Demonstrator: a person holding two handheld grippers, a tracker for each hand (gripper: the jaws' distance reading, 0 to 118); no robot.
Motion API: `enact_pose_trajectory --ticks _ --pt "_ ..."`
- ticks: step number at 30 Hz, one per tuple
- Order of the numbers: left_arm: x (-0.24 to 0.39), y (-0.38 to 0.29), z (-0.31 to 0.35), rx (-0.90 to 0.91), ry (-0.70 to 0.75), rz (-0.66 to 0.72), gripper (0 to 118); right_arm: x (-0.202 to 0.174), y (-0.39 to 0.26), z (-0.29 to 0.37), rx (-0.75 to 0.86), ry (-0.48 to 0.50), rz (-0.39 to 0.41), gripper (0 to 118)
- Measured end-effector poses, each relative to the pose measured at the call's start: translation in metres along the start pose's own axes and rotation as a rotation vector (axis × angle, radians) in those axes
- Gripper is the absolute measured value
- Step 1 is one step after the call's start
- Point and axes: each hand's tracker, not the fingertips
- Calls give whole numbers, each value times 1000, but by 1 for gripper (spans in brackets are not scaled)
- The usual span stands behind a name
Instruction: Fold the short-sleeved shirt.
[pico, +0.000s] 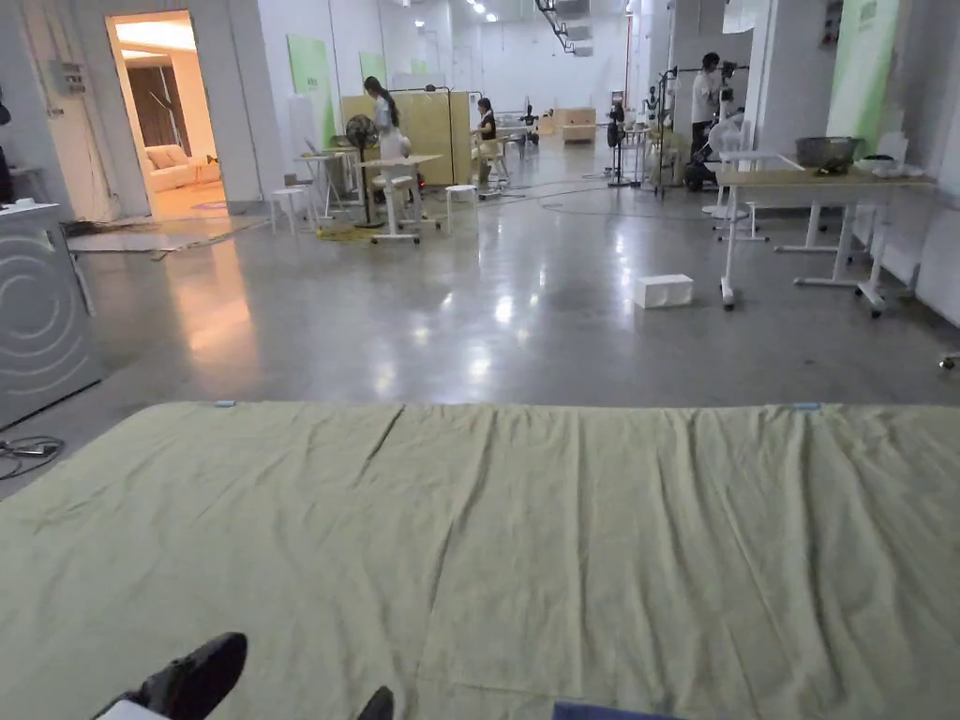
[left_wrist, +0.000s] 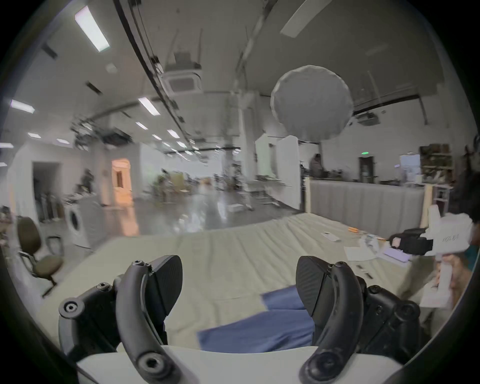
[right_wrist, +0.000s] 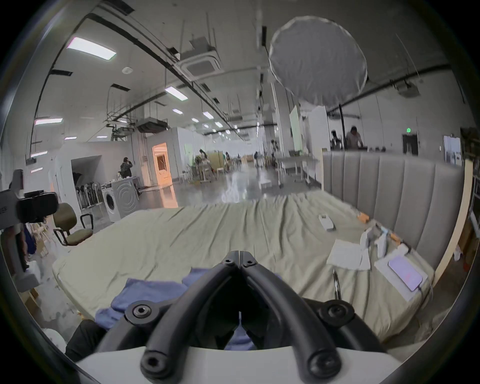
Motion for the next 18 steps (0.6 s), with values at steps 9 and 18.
enact_pose_trajectory --ticks 9,18 --pt "6 -3 36 -15 97 22 0 -13 28 18 52 21 31 0" --pt "1 -1 35 -13 85 85 0 -12 30 22 69 15 68 0"
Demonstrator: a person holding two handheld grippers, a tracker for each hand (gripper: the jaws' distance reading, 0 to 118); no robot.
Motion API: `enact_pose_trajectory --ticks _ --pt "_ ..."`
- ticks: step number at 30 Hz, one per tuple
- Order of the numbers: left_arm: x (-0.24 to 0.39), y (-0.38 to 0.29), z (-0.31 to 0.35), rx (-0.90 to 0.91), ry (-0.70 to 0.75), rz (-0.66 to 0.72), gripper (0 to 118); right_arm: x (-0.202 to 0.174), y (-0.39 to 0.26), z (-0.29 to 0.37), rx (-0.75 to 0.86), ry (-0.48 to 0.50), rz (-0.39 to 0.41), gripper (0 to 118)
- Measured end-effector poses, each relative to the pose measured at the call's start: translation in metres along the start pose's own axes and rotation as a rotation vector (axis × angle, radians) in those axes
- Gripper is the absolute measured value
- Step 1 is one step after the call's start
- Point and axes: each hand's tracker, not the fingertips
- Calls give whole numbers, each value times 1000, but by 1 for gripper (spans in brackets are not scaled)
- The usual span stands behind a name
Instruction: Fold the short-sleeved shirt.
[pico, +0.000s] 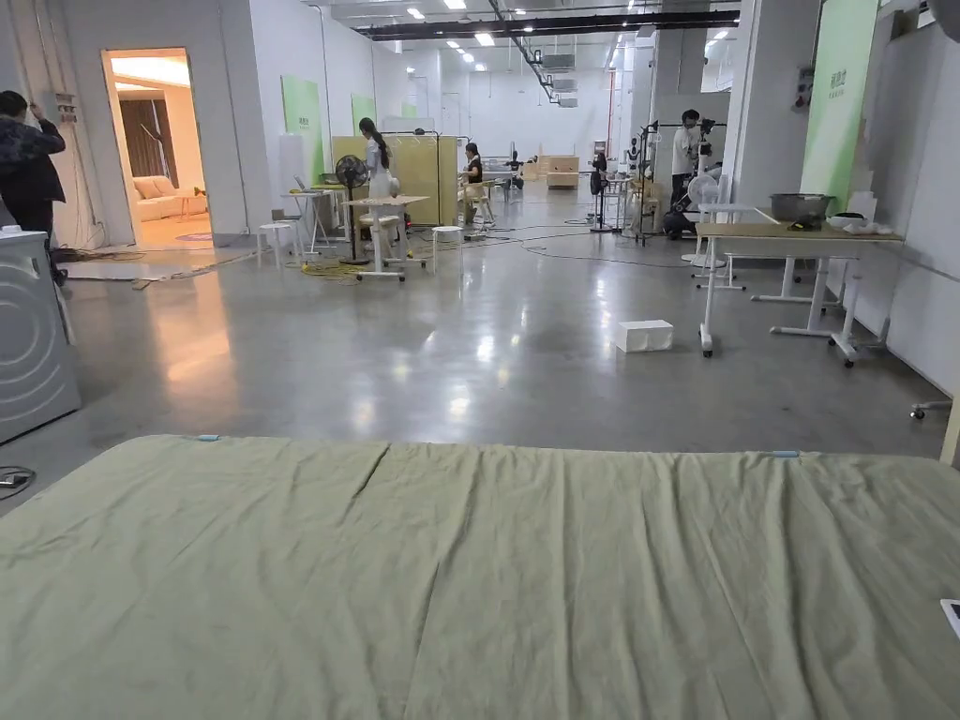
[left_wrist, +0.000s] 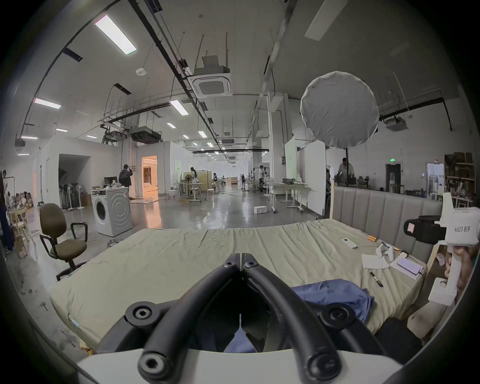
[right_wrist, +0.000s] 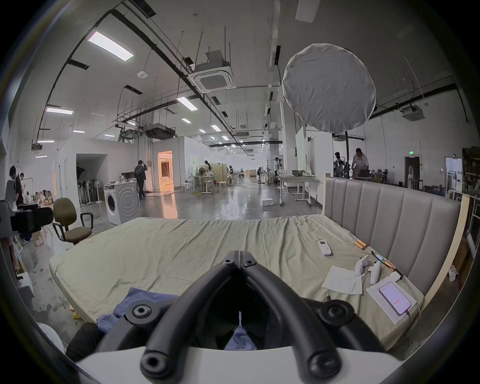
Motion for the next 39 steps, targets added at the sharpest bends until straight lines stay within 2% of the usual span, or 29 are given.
enact_pose_trajectory --ticks 13,19,24,26,28,29,30,34,37,39 --pt "-6 3 -11 -23 4 -6 0 0 -2 -4 -24 19 -5 0" --pt "-22 -8 -41 -119 -37 118 0 0 -10 -8 -56 46 -9 0" --pt "-41 -41 -98 -270 -97 173 2 2 -24 -14 -103 55 -7 0" --pt "-54 -67 -135 -402 -176 271 18 7 -33 -19 -128 50 -30 0" --pt "-59 -100 -172 -528 -141 318 70 11 -39 -25 -157 53 -60 0" --pt "-61 -119 -191 -593 -110 305 92 13 -45 -26 -214 49 -106 0" --pt "-62 -138 -210 -661 -83 297 105 14 -43 -27 -170 42 -62 0" --pt "-72 -187 -258 -830 -67 408 102 20 -54 -29 -242 4 -60 0" --pt "-70 -206 -283 -823 -25 342 98 30 -64 -30 -293 -49 -92 0" --pt "-68 -214 -296 -836 -35 336 87 36 -69 -31 -317 -66 -106 0"
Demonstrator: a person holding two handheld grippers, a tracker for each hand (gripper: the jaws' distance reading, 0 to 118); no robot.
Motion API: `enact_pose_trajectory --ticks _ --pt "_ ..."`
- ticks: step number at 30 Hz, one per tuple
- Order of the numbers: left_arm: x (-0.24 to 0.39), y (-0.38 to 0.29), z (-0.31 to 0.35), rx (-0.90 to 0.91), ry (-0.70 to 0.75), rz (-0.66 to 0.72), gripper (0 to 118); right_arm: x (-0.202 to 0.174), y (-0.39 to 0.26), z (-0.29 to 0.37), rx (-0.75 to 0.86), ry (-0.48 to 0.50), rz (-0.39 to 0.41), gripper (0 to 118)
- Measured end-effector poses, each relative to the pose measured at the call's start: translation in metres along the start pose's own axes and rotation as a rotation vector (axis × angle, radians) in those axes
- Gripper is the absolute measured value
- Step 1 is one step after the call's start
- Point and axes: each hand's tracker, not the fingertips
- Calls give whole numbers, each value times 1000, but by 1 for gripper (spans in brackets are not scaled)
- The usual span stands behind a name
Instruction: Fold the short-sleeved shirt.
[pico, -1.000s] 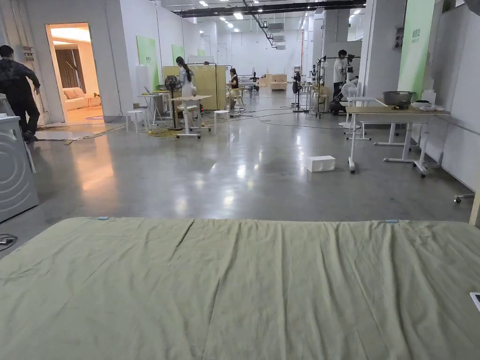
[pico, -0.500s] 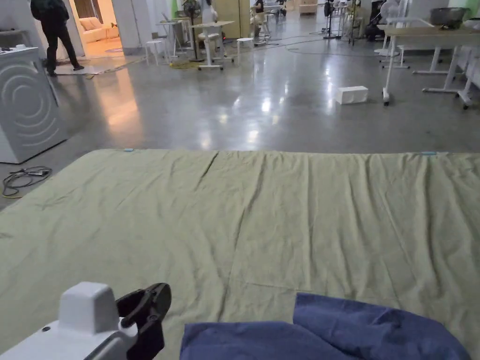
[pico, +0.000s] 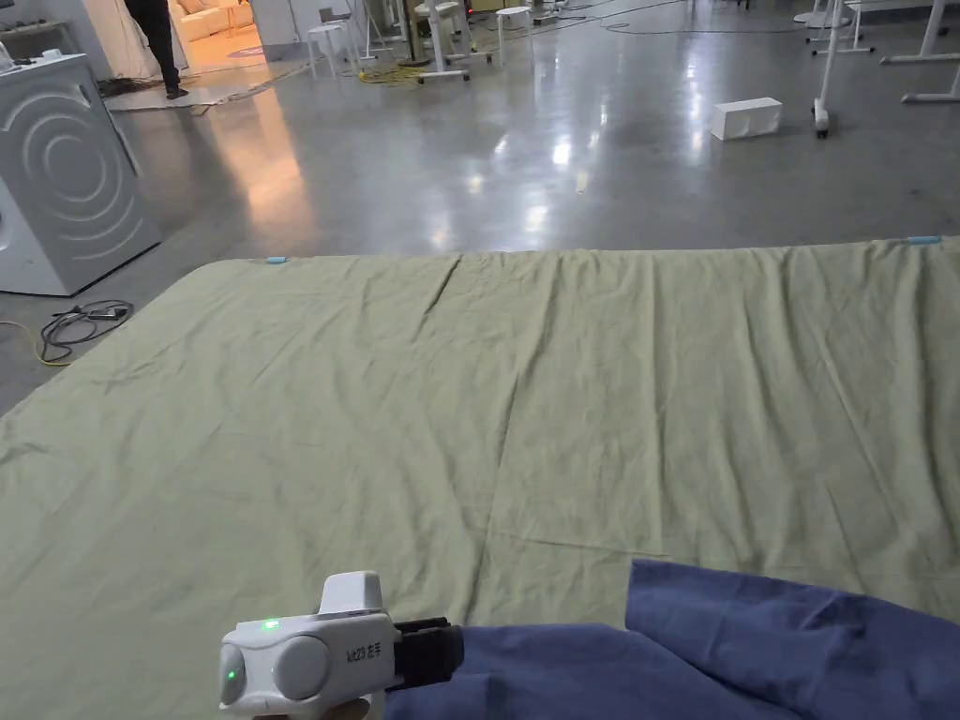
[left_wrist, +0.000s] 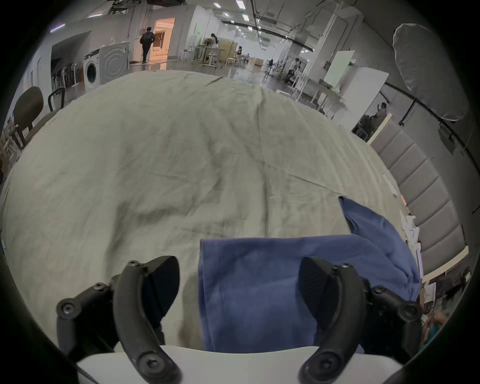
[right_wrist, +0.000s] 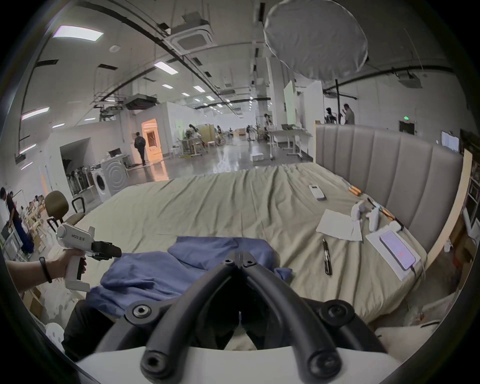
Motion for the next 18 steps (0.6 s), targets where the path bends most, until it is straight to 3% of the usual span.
enact_pose_trajectory --ticks 3,5,7,8,10,13,17,18 --pt "5 -1 -19 -60 38 -16 63 5 -4 0 -22 -28 7 0" --pt "16 -4 -22 -63 130 -122 57 5 -5 1 -27 -38 18 0" --pt "28 -9 -20 -56 156 -195 32 7 -8 2 -29 -41 17 0" --pt "35 -11 -20 -68 180 -242 32 8 -9 2 -32 -37 10 0" --pt "46 -15 -24 -70 203 -299 15 9 -11 -1 -41 -27 -6 0" --pt "58 -11 -36 -129 258 -345 12 8 -7 -7 -51 -27 20 0" --pt "74 -8 -51 -229 305 -562 11 16 15 -37 -25 -7 144 2" --pt "74 -6 -54 -250 296 -544 11 21 25 -53 -11 6 178 17"
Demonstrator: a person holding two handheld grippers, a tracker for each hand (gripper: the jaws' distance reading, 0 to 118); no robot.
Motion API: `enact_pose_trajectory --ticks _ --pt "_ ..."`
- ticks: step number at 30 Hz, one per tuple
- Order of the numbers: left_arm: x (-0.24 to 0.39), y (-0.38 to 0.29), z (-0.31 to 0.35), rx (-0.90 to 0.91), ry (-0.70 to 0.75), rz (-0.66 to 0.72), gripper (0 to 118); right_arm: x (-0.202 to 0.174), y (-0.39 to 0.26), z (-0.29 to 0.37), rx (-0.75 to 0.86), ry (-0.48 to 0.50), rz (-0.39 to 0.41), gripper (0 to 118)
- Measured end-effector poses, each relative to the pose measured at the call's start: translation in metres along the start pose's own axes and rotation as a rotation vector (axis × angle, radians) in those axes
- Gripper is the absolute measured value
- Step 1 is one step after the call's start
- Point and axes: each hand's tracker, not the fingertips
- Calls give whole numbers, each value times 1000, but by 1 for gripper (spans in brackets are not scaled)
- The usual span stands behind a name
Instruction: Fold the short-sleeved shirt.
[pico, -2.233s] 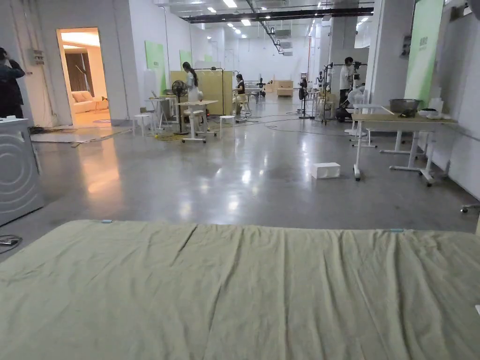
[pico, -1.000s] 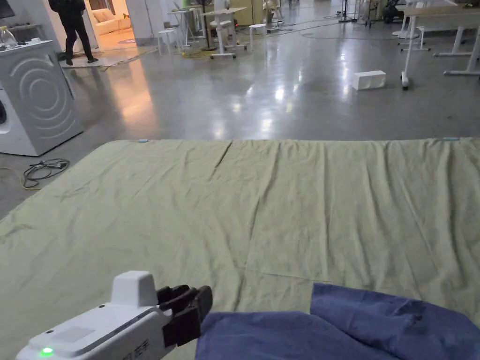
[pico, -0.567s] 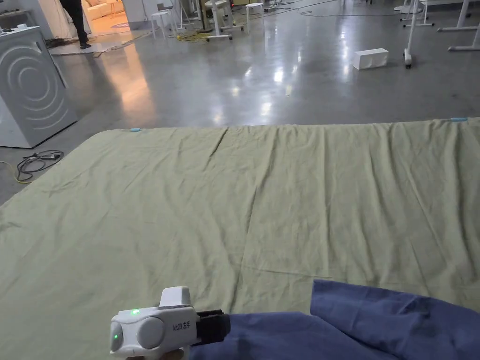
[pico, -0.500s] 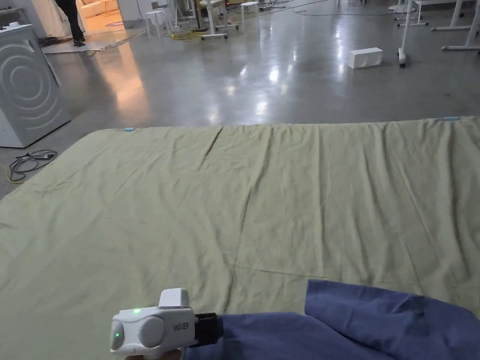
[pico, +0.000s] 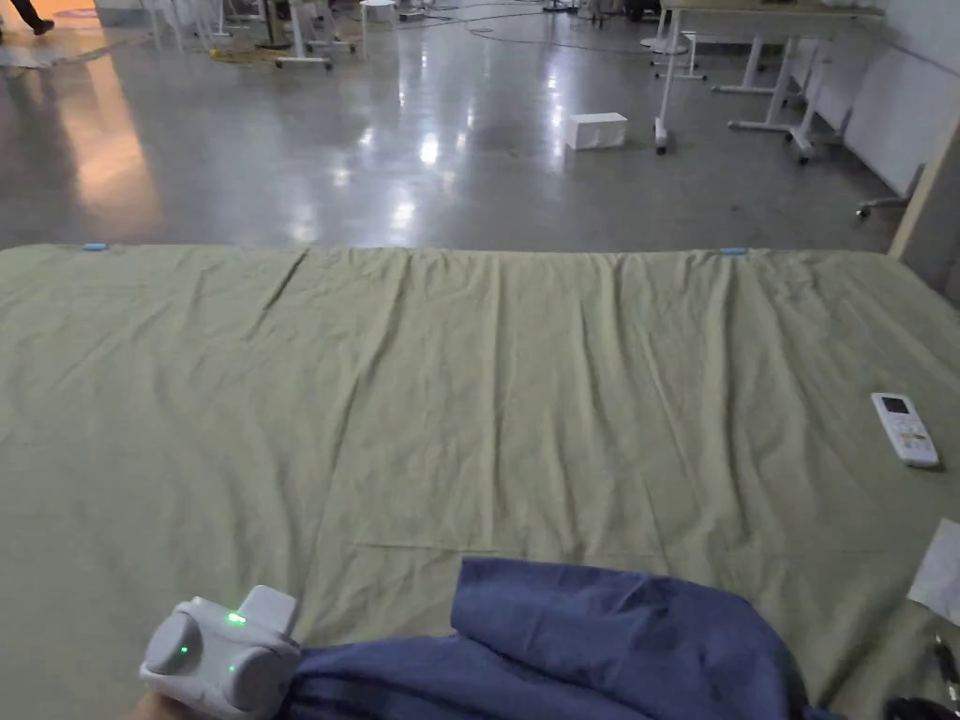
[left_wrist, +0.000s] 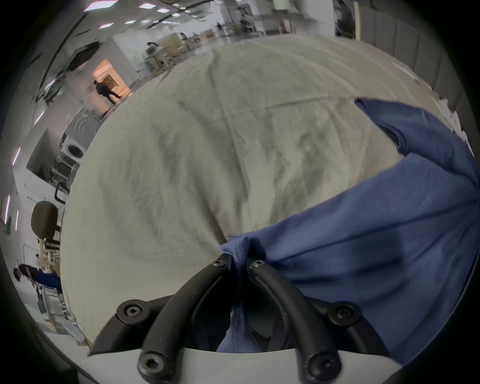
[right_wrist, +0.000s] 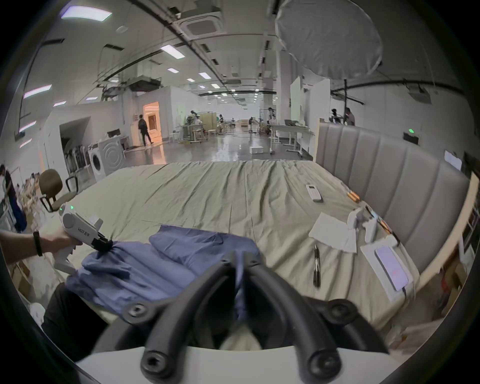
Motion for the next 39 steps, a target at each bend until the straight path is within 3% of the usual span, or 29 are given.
enact_pose_trajectory --ticks 1,2,3,7,10,12,14,18,20,22,24,27,30,32,35,39 --pt "-4 2 -1 -3 -12 21 11 5 8 -17 -3 32 25 43" --pt "-9 5 -1 -17 -36 45 11 12 11 -41 -98 73 -39 73" --pt "-13 6 -2 -28 -58 66 11 16 20 -67 -118 99 -18 98" --pt "-24 8 0 -34 -95 78 11 32 32 -169 -272 224 10 102" --pt "-29 8 -1 -28 -99 80 11 32 25 -244 -402 221 149 101" --pt "-32 8 -2 -25 -106 81 11 24 16 -281 -442 293 271 101" --pt "-30 7 0 -28 -119 90 11 18 6 -312 -545 349 334 101" --pt "-29 -2 -2 10 -113 101 11 15 -12 -351 -649 285 436 89" --pt "-29 -4 -2 22 -110 100 11 19 -11 -352 -665 358 365 82" --pt "-28 -3 -1 20 -125 104 11 24 -10 -347 -645 388 370 74" --pt "-29 -4 0 25 -128 113 11 27 -5 -342 -654 397 338 53" --pt "-31 -8 2 45 -141 147 11 26 -2 -330 -607 383 327 4" --pt "-43 -15 13 85 -177 218 10 21 7 -309 -576 397 284 4" --pt "-46 -27 43 218 -177 253 10 22 20 -282 -484 388 228 4" --pt "-54 -44 99 374 -158 249 9 42 43 -227 -330 459 -3 4" --pt "-81 -61 188 610 -244 336 9 64 81 -138 -104 426 -147 4"
